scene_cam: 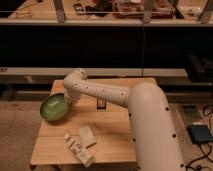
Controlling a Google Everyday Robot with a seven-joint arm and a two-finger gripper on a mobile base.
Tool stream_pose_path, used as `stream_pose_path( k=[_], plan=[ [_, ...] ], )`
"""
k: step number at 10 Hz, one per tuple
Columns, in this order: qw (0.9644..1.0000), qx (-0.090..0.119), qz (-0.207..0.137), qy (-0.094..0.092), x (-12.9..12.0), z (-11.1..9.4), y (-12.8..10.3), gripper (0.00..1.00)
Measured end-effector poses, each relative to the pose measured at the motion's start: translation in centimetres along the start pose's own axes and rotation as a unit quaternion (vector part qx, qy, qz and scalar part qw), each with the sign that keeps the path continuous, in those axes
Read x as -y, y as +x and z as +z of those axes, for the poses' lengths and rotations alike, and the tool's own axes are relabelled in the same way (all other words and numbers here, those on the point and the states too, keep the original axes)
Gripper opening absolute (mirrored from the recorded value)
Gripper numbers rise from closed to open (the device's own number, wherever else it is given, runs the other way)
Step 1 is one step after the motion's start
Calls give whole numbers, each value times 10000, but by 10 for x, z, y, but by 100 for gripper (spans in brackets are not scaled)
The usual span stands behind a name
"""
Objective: Drag the ceramic bowl in a circle
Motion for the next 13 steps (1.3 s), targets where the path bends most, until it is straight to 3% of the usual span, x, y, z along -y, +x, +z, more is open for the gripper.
stream_pose_path(
  k=[2, 4, 8, 9, 10, 13],
  plan=[
    [9997, 37, 170, -178, -17, 4, 6, 0],
    [9982, 39, 367, -465, -50, 0, 12, 0],
    [9930, -231, 605, -986, -135, -58, 6, 0],
    [9912, -229, 573, -1175, -161, -80, -11, 0],
    [9910, -181, 475, -1238, -169, -88, -25, 0],
    [9901, 306, -197, -1356, -167, -92, -86, 0]
  ],
)
